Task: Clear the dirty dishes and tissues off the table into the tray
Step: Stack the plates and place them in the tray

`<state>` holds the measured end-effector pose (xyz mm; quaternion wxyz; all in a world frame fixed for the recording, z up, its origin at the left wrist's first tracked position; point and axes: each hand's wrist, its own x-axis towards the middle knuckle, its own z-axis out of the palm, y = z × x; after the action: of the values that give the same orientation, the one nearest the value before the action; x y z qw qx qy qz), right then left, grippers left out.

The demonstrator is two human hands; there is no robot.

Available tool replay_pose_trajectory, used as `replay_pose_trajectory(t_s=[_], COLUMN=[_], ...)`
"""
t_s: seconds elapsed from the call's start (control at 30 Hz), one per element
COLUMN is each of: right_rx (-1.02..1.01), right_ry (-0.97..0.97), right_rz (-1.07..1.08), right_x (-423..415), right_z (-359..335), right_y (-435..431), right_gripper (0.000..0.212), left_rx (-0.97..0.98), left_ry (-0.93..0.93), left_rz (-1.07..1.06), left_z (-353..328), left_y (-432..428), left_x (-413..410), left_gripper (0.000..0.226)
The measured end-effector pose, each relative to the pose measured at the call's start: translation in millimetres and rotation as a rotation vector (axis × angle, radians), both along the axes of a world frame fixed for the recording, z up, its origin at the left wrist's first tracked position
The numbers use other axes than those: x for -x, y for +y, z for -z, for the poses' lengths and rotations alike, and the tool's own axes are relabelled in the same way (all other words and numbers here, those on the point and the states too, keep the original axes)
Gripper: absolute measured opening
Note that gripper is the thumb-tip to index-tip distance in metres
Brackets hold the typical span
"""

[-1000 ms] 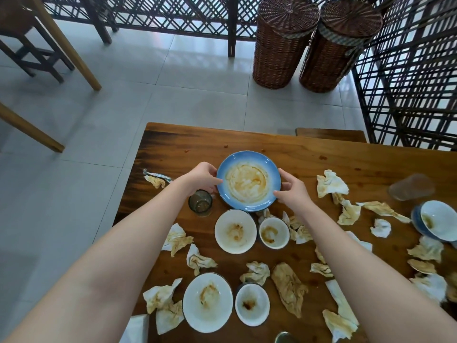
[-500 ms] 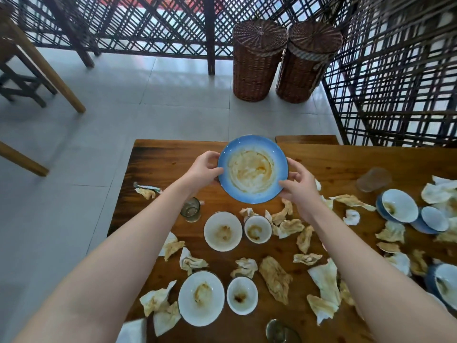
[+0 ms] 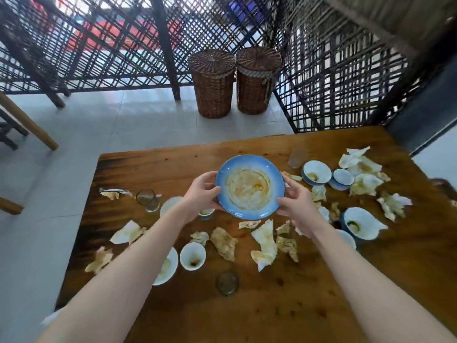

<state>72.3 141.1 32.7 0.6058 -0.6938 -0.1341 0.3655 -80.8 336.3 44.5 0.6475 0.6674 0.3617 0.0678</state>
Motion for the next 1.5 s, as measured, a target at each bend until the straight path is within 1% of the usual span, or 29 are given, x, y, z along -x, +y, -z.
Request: replay_pose_trajectory(t_s=[0.2,0.37,0.63,0.7,0.83,1.07,1.23,1.5], right_rx=[0.011,0.041,0.062,0.072,0.049,0.027,0.021,0.053], right_ry=[-0.028,-0.07,-0.156,-0.164,-0.126,-0.071,-0.042,-0.027], right_rz=[0.091,0.179,0.286,0.321,0.381,0.465,0.517,0.565], right_x=[-11.7,-25.1,-47.0,-54.8,-74.6,-123.8,-173.8,-283.9], right_z=[-18.3,-37.1,-62.1,-65.2,-64.1,-47.9,-37.7,-27.9], right_y=[-118.9,-213.2,-330.8,-353.6,-393.9,-447.8,-478.9,-533.9], right_gripper=[0.069,0.07,0.068,0.069,0.071,0.071,0.07,0.071], left_rx=[0.03,0.052,0.008,-0.019,0.031,-0.01,0.017,0.025], left_ry=[0.023,0.027,0.041,0.054,0.077,0.064,0.038,0.061], left_rz=[0.051,0.123,0.241,0.279,0.311,0.395,0.434,0.489], left_z=[-15.2,-31.8,-51.1,-52.7,-53.3,-40.1,-22.9,-5.1], left_y=[-107.0,-193.8,-303.6,-325.0,-360.7,-406.9,-438.3,-489.7], left_x=[-31.9,-61.9,-114.8,-131.0,-164.9,-231.2,-292.3,-413.1], left_gripper=[0.044,0.044,0.049,0.05,0.052,0.051,0.046,0.047])
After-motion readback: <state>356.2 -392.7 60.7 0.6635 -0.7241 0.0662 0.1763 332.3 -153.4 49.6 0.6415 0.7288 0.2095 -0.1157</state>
